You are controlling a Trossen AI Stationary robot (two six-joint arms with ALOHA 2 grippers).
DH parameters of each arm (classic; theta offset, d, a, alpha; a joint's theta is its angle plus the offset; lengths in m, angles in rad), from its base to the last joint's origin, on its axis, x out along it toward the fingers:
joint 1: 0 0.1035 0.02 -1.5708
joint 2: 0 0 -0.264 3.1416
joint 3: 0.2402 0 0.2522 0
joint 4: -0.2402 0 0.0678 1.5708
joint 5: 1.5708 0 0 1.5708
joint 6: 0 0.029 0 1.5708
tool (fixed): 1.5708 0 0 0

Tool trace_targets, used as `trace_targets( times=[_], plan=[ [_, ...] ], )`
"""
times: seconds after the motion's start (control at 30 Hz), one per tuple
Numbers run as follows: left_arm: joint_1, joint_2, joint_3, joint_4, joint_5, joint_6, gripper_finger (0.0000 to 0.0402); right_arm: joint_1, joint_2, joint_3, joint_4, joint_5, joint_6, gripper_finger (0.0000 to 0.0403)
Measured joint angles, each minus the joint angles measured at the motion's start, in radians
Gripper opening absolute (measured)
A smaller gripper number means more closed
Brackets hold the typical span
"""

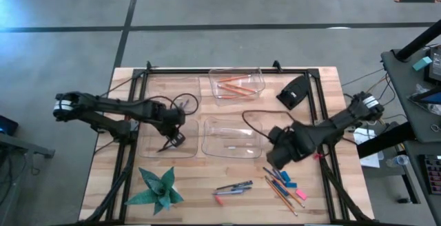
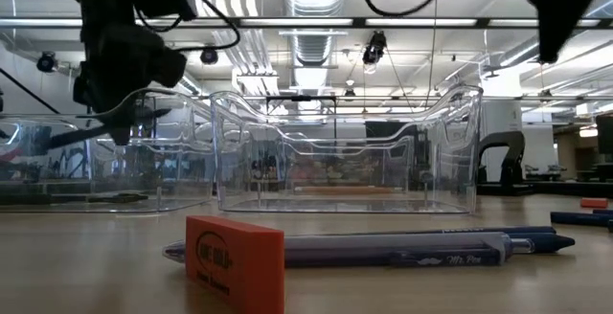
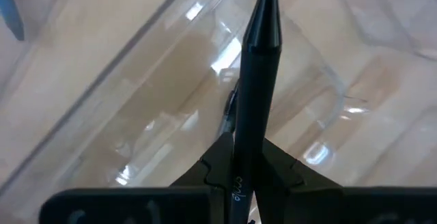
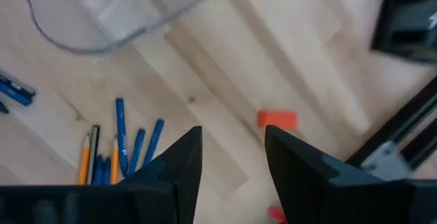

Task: Sort crayons/erasers/pens/pencils in bins
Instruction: Put the black pen into the bottom left transparent bin

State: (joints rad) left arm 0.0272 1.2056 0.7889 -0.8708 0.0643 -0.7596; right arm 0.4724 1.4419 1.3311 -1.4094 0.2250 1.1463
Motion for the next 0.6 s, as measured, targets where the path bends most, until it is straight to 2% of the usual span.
trace_targets(
  times=[0.23, 0.6],
  plan=[
    [-0.011, 0.031, -0.016, 0.001, -0.038, -0.01, 0.002, 0.067, 0.0, -0.148, 0.189, -0.032, 0.14, 0.0148],
    [-0.05, 0.13, -0.017, -0.001, -0.06, 0.067, 0.002, 0.107, -0.002, -0.319, 0.34, -0.079, 0.252, 0.0136]
  ],
)
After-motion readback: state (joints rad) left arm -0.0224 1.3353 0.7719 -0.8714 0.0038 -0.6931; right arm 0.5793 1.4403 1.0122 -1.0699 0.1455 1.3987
